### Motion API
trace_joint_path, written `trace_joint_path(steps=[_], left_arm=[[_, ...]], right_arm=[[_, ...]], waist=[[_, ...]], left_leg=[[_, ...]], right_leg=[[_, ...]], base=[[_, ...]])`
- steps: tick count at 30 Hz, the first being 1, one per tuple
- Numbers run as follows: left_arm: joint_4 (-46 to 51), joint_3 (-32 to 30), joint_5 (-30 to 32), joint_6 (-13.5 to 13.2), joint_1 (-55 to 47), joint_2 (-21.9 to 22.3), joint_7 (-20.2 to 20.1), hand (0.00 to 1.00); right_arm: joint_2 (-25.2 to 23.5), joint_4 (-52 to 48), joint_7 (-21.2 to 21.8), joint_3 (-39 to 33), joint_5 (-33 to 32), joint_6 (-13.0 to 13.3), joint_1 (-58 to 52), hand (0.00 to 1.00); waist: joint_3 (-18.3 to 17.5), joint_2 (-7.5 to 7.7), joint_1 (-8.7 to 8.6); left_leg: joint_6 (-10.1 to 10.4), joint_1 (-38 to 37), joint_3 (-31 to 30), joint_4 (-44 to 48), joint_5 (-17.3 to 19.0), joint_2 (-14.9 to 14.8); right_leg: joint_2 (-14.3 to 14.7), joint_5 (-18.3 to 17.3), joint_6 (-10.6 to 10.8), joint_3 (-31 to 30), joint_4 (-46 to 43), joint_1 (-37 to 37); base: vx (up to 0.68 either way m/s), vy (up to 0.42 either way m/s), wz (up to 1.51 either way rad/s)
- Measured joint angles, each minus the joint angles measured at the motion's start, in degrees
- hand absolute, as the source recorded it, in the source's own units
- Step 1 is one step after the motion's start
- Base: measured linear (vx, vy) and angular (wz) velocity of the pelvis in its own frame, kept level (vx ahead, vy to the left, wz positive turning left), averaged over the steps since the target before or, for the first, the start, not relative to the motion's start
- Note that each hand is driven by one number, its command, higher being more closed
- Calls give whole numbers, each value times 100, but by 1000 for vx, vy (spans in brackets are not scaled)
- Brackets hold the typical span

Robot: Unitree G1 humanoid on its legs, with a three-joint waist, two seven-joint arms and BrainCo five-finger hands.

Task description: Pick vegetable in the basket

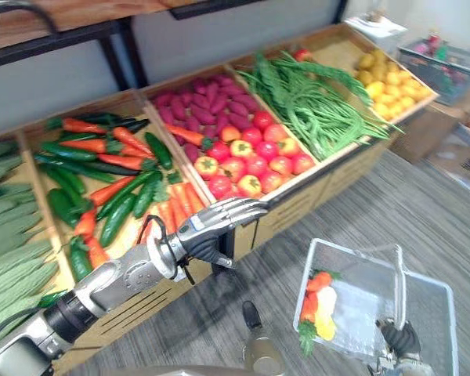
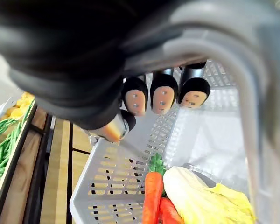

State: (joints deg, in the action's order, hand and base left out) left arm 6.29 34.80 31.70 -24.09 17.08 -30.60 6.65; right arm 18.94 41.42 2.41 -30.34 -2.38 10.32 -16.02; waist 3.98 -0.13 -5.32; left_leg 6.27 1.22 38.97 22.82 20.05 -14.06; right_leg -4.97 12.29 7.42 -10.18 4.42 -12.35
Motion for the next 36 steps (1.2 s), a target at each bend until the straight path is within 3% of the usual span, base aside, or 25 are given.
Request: trace_joint_path(steps=[8, 15, 18, 19, 23, 30, 36], left_arm=[[481, -1843, -214, 123, -1384, 223, 380, 0], [644, -3484, -238, 492, -2443, 1318, 829, 0], [531, -4058, -456, 621, -2642, 1768, 1055, 0], [397, -4290, -459, 673, -2658, 1901, 1143, 0], [-653, -5225, -475, 989, -2712, 2150, 1701, 0], [-2540, -6021, -851, 1347, -2887, 2371, 2427, 0], [-4435, -6559, -1733, 1478, -3013, 2637, 2241, 0]], right_arm=[[-282, 1694, -459, -1008, -237, -46, 553, 100], [-691, 2660, -737, -1359, -390, -190, 818, 100], [-864, 2721, -767, -1415, -498, -259, 824, 100], [-882, 2724, -795, -1415, -517, -261, 825, 100], [-899, 2713, -952, -1413, -540, -259, 902, 100], [-1193, 2596, -1121, -1337, -679, -249, 955, 100], [-1395, 2573, -1212, -1307, -728, -259, 792, 100]], waist=[[-110, 112, 315], [-143, 120, 480], [-152, 115, 536], [-181, 67, 541], [-294, 119, 541], [-403, 232, 544], [-601, 256, 533]], left_leg=[[-81, 305, -1261, -709, -556, 490], [-155, 462, -2243, -1495, -1202, 811], [-152, 426, -2558, -1711, -1374, 849], [-147, 407, -2649, -1770, -1420, 857], [-134, 355, -3047, -2156, -1714, 894], [-95, 140, -3210, -2579, -1951, 890], [-117, 42, -3241, -2827, -2007, 898]], right_leg=[[-430, -244, -52, 1183, -18, 276], [-626, -387, 12, 2112, -16, 469], [-630, -452, -66, 2436, -11, 618], [-632, -464, -82, 2547, -9, 671], [-629, -564, -185, 2983, -3, 806], [-584, -611, -197, 3237, 133, 1045], [-585, -703, -102, 3340, 156, 1084]], base=[[-23, -31, 87], [24, -37, 73], [28, -24, 54], [17, -28, 57], [8, -24, 52], [-12, -18, 18], [3, -3, 5]])
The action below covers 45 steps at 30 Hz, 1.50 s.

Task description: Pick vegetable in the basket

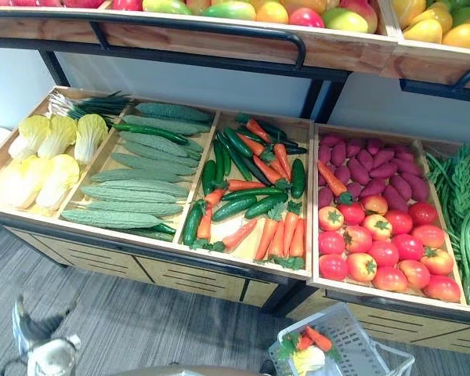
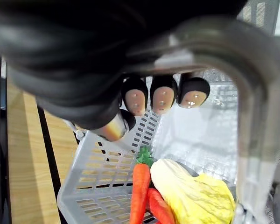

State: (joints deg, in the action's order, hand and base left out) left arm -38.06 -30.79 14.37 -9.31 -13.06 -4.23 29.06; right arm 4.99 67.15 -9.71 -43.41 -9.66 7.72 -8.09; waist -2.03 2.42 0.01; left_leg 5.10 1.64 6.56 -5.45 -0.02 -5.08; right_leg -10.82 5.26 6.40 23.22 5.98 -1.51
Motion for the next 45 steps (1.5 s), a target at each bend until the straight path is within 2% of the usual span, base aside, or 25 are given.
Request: trace_joint_path(steps=[6, 8, 13, 18, 20, 22, 25, 26, 28, 29, 30, 31, 32, 33, 34, 35, 36, 37, 38, 39, 40, 41, 42, 43, 45], left_arm=[[-1853, -352, -472, 216, -59, 61, -601, 0], [-2076, -344, -450, 261, -80, 61, -746, 0], [-2286, -102, -414, 364, 5, 57, -1620, 0], [-2352, 592, -406, 364, 66, 61, -1941, 0], [-2351, 893, -404, 359, 123, 58, -2015, 0], [-2347, 1264, -400, 345, 249, -9, -2062, 0], [-2350, 1670, -394, 331, 402, -158, -2062, 0], [-2354, 1863, -388, 324, 460, -263, -2057, 0], [-2352, 2000, -255, 320, 521, -343, -2052, 0], [-2344, 2053, -170, 307, 556, -322, -2049, 0], [-2329, 2082, -163, 293, 599, -341, -2047, 0], [-2229, 2122, -124, 281, 633, -413, -2041, 0], [-2195, 2142, -52, 277, 633, -461, -2041, 0], [-2115, 2142, -3, 276, 544, -480, -2041, 0], [-2110, 2140, 18, 276, 459, -498, -2040, 0], [-2110, 2124, 28, 276, 431, -529, -2040, 0], [-2165, 2079, 37, 294, 441, -587, -2049, 0], [-2258, 2086, 39, 293, 469, -538, -2055, 0], [-2310, 2083, 39, 288, 469, -424, -2055, 0], [-2317, 2081, 41, 230, 506, -316, -2048, 0], [-2340, 2131, 41, 238, 621, -386, -2045, 0], [-2342, 2130, 44, 239, 630, -423, -2047, 0], [-2350, 2121, 42, 248, 574, -467, -2035, 0], [-2352, 2105, 41, 271, 560, -494, -2029, 0], [-2348, 2081, 39, 295, 609, -452, -2007, 0]], right_arm=[[-152, 45, -40, -115, 35, -20, 122, 100], [-152, 81, -88, -114, 72, -20, 213, 100], [-98, 106, -92, -115, 97, -38, 250, 100], [-48, 118, 11, -100, 299, -153, 256, 100], [-48, 122, 31, -61, 297, -197, 258, 100], [-41, 112, 40, -50, 285, -201, 270, 100], [-57, 81, 50, 19, 278, -193, 332, 100], [-64, 61, 55, 186, 274, -188, 392, 100], [-105, -94, 49, 439, 221, -160, 440, 100], [-121, -244, 49, 730, 179, -132, 538, 100], [-135, -314, 50, 827, 169, -135, 575, 100], [-156, -358, 50, 1001, 104, -126, 579, 100], [-157, -356, 38, 1034, 58, -101, 559, 100], [-151, -358, 19, 1096, 40, -86, 619, 100], [-156, -361, 22, 1269, 23, -22, 680, 100], [-178, -367, 27, 1332, 23, 10, 715, 100], [-210, -368, 35, 1458, 26, 30, 750, 100], [-187, -324, 21, 1473, 30, 56, 820, 100], [-114, -326, 12, 1419, 30, 34, 840, 100], [-64, -340, 10, 1295, 31, 16, 870, 100], [-82, -314, -14, 1238, 29, 8, 837, 100], [-78, -283, -16, 1220, 31, -4, 824, 100], [-111, -280, 5, 1270, 36, -4, 852, 100], [-170, -287, 15, 1311, 49, -3, 905, 100], [-169, -270, 0, 1341, 64, -3, 870, 100]], waist=[[-42, 3, -103], [-42, 12, -127], [-7, -3, -149], [43, -45, -152], [111, -34, -160], [278, -56, -170], [392, 6, -175], [493, 63, -170], [609, 28, -166], [706, -221, -143], [760, -188, -179], [853, -188, -177], [869, -161, -168], [867, -124, -150], [868, -73, -135], [886, 3, -139], [959, 143, -112], [893, 55, -48], [849, -150, -16], [933, -206, -24], [944, -124, -40], [930, -61, -35], [879, 43, 28], [855, 113, 22], [880, 38, 3]], left_leg=[[39, -89, 58, 3, -12, -9], [59, -159, 114, 5, 16, -21], [86, -386, 379, 5, 146, -70], [86, -587, 705, 18, 284, -60], [62, -521, 770, 442, 535, -76], [35, -236, 857, 1347, 1065, -210], [-48, 27, 1061, 1800, 1313, -258], [-85, 34, 1290, 1804, 1365, -264], [-207, 48, 1663, 1798, 1395, -362], [-321, 80, 2043, 1758, 1279, -597], [-346, 92, 2134, 1739, 1254, -627], [-385, 55, 2344, 1647, 1172, -644], [-394, -12, 2472, 1597, 1125, -647], [-411, -115, 2770, 1566, 1081, -684], [-415, -217, 3076, 1634, 1080, -719], [-418, -257, 3237, 1728, 1082, -710], [-502, -216, 3416, 2123, 1063, -714], [-504, -79, 3268, 1759, 1170, -523], [-754, -99, 3229, 1248, 793, -556], [-591, -116, 3593, 1056, 625, -542], [-601, -131, 3809, 1063, 608, -448], [-598, -109, 3924, 1091, 599, -445], [-577, -29, 4216, 1267, 582, -522], [-537, 48, 4484, 1466, 557, -695], [-407, 17, 4753, 1561, 472, -915]], right_leg=[[16, -17, 27, -103, -1, -2], [40, -1, 47, -214, -1, -8], [97, -9, 37, -469, -3, 62], [107, -10, 38, -792, -22, 62], [65, -64, 84, -880, -150, 61], [3, -278, 116, -1024, -670, -112], [-37, -260, 157, -1324, -1047, -510], [-37, -82, 185, -1597, -1142, -714], [122, 621, 237, -1903, -978, -964], [303, 1406, 252, -1969, -498, -965], [286, 1202, 88, -1764, -859, -1060], [138, 472, -355, -1259, -1802, -1233], [46, 197, -438, -1022, -2231, -1236], [-98, -115, -639, -628, -2834, -1162], [-205, -245, -758, -394, -3053, -1025], [-231, -245, -738, -317, -2997, -1014], [-178, -91, -853, -170, -2719, -912], [27, 262, -791, -491, -1825, -756], [115, 268, -754, -585, -1600, -656], [-238, -604, -647, -519, -3176, -917], [-570, -936, -474, -591, -3983, -902], [-658, -934, -439, -617, -4065, -810], [-728, -876, -213, -562, -3510, -544], [-548, -981, -20, -322, -2693, -272], [-267, -988, -9, -67, -1810, 36]], base=[[57, 3, -3], [66, -5, -30], [25, -5, -27], [8, 8, -34], [20, 17, -27], [-28, 34, -29], [-67, 75, -48], [-117, 101, -93], [-175, 152, -114], [-166, 154, -92], [-189, 212, -100], [-84, 117, -59], [-52, 140, -90], [2, 47, -111], [-3, 27, -124], [-52, -43, -143], [-181, -79, -148], [-270, -75, -151], [-283, -36, -143], [-145, -43, -112], [-51, -56, -100], [3, -162, -108], [-1, -258, -138], [-8, -298, -143], [-57, -341, -98]])
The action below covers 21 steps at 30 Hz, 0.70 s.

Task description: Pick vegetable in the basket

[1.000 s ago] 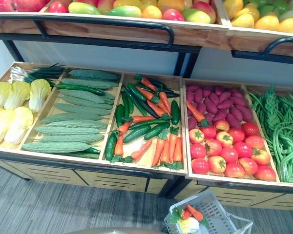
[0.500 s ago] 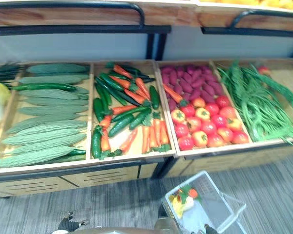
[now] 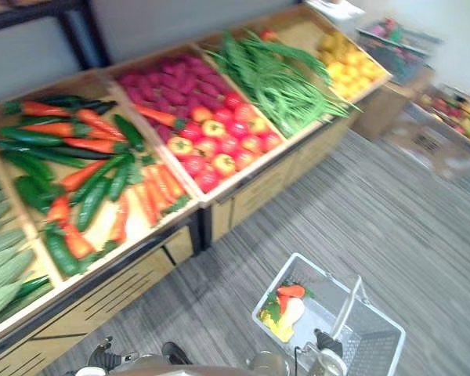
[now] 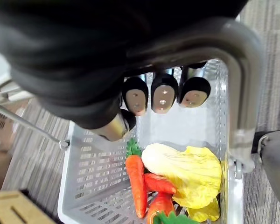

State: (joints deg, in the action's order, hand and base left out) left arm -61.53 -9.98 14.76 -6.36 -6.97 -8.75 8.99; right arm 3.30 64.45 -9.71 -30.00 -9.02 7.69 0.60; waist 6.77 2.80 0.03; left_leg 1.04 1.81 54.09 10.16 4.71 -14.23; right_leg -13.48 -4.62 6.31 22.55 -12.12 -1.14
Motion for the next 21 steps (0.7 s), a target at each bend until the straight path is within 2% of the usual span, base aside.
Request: trace_joint_path(steps=[2, 5, 7, 8, 9, 10, 11, 12, 13, 15, 17, 18, 19, 21], left_arm=[[8, -3, 11, 6, 78, 87, 39, 0], [57, -6, 9, 29, 122, 160, 169, 0], [69, -9, 11, 33, 118, 220, 200, 0], [81, -9, 10, 37, 116, 257, 206, 0], [124, -10, 10, 35, 86, 297, 212, 0], [131, -26, 9, 31, 70, 312, 224, 0], [126, -47, 11, 29, 26, 361, 241, 0], [122, -57, 17, 23, -50, 432, 279, 0], [114, -56, 19, 24, -115, 460, 323, 0], [103, -56, 153, 23, -185, 445, 356, 0], [104, -58, 196, 16, -165, 439, 359, 0], [106, -77, 199, 10, -135, 417, 359, 0], [106, -131, 221, 10, -123, 396, 362, 0], [68, -160, 237, 10, -121, 389, 369, 0]], right_arm=[[-4, 4, -23, 9, -7, -5, -142, 100], [-1, 3, -74, 16, -42, -5, -513, 100], [53, -21, -103, 18, -42, -1, -598, 100], [91, -62, -102, 66, -41, 2, -614, 100], [130, -63, -103, 126, -41, 7, -634, 100], [142, -63, -103, 153, -41, 14, -642, 100], [193, -62, -109, 193, -39, 36, -622, 100], [300, -57, -113, 239, -32, 47, -566, 100], [318, -56, -109, 309, -26, 52, -531, 100], [308, -56, -107, 356, 8, 54, -564, 100], [319, -54, -107, 354, 12, 56, -598, 100], [322, -54, -107, 365, 13, 57, -576, 100], [319, -55, -99, 413, 14, 57, -562, 100], [323, -59, -98, 388, 18, 64, -578, 100]], waist=[[11, -60, -149], [42, -188, -180], [83, -307, -177], [136, -362, -184], [177, -322, -179], [183, -337, -148], [187, -357, -144], [198, -400, -136], [208, -424, -134], [202, -429, -98], [221, -418, -58], [235, -431, 19], [276, -354, 43], [271, -392, 4]], left_leg=[[123, -37, 45, 104, -82, -206], [276, -194, 64, 448, -180, -667], [288, -261, 65, 862, -206, -985], [302, -248, -231, 1143, -290, -1093], [274, -174, -751, 1371, -415, -1088], [295, -82, -1205, 1453, -449, -986], [446, -46, -1987, 1387, -300, -643], [530, -33, -2907, 1281, -81, -148], [534, -28, -3409, 1180, 44, 132], [561, -150, -4172, 790, 391, 466], [556, -287, -4747, 582, 552, 617], [471, -290, -4998, 566, 613, 751], [398, -289, -5056, 524, 656, 875], [346, -301, -4858, 341, 877, 911]], right_leg=[[249, -11, 16, 75, 515, 266], [650, -13, 10, 61, 933, 613], [813, -97, -131, -117, 941, 652], [849, -124, -176, -323, 907, 640], [824, -130, -188, -527, 868, 624], [774, -134, -196, -690, 840, 623], [683, -133, -199, -952, 782, 565], [625, -129, -198, -1342, 695, 417], [644, -112, -185, -1607, 677, 316], [830, -15, -172, -2171, 716, 87], [911, 111, -67, -2481, 817, -78], [885, 291, -18, -2768, 1004, -149], [803, 482, 51, -3000, 1208, -174], [765, 753, 125, -3213, 1407, -255]], base=[[-67, -367, -44], [-64, -280, -28], [-110, -231, -60], [-126, -145, -76], [-117, -120, -78], [-96, -53, -88], [-94, 27, -119], [-136, 90, -145], [-156, 146, -153], [-117, 175, -129], [-62, 140, -101], [-66, 168, -120], [-72, 183, -100], [-91, 250, -61]])
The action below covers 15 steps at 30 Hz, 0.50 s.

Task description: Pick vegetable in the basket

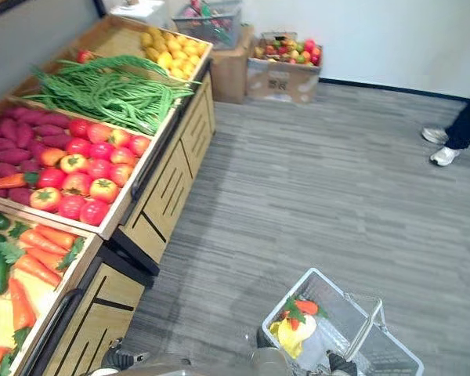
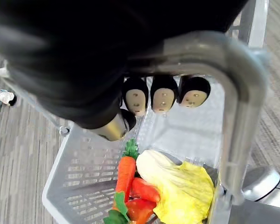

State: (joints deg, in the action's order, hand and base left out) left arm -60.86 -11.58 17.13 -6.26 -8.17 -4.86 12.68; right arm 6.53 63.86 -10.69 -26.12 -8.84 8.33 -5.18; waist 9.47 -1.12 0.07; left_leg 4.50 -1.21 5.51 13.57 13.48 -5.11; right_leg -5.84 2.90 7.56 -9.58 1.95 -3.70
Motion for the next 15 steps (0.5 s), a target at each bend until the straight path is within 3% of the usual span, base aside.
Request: trace_joint_path(steps=[1, 4, 9, 10, 11, 12, 13, 14, 15], left_arm=[[-16, -12, 2, 1, 17, 3, 1, 0], [-66, -42, 6, 17, 19, -14, 10, 0], [-68, -46, 174, 18, 195, -34, 42, 0], [-57, -71, 174, 18, 226, -29, 58, 0], [-26, -107, 171, 20, 232, -31, 56, 0], [0, -126, 172, 19, 232, -23, 56, 0], [35, -127, 172, 18, 218, -2, 53, 0], [39, -139, 172, 18, 207, -20, 53, 0], [42, -189, 170, 20, 208, -40, 54, 0]], right_arm=[[-10, 1, 0, -8, 3, -2, 28, 100], [-90, -72, 2, -4, -2, 5, 25, 100], [-226, -475, 10, 89, -1, 7, -91, 100], [-285, -524, 12, 142, 0, 9, -39, 100], [-314, -535, 13, 172, 0, 35, 64, 100], [-309, -542, 9, 160, -2, 38, 118, 100], [-314, -544, -2, 112, -3, 41, 199, 100], [-323, -542, -13, 112, -4, 44, 191, 100], [-303, -485, -14, 111, -3, 46, 149, 100]], waist=[[-3, -15, 9], [-31, 120, 15], [-10, 196, 10], [-20, 176, 25], [-10, 178, 39], [4, 157, 35], [18, 151, 40], [12, 191, 38], [13, 218, 38]], left_leg=[[-35, -4, 164, -204, 156, -3], [-76, -1, 524, -350, 134, 147], [-83, 12, 1084, -341, 181, 84], [-79, 28, 1329, -348, 182, -65], [-77, 26, 1601, -348, 182, -195], [-74, 1, 1711, -353, 181, -253], [-57, -116, 1916, -333, 181, -363], [-49, -193, 1954, -317, 186, -347], [-37, -314, 1960, -259, 193, -363]], right_leg=[[13, 89, 85, -117, 8, -149], [-61, 243, 42, -359, -8, -429], [49, 447, -116, -541, 2, -785], [142, 610, -351, 81, -17, -923], [123, 493, -895, 976, -44, -1009], [39, 355, -1071, 1557, -167, -1059], [-155, 207, -1302, 2557, -581, -1161], [-229, 264, -1271, 2779, -713, -1150], [-175, 406, -1033, 2803, -785, -1062]], base=[[-121, 235, -58], [-94, 97, -65], [-4, 1, -59], [44, -80, -99], [51, -91, -105], [81, -83, -107], [98, -41, -78], [132, -23, -84], [113, -68, -75]])
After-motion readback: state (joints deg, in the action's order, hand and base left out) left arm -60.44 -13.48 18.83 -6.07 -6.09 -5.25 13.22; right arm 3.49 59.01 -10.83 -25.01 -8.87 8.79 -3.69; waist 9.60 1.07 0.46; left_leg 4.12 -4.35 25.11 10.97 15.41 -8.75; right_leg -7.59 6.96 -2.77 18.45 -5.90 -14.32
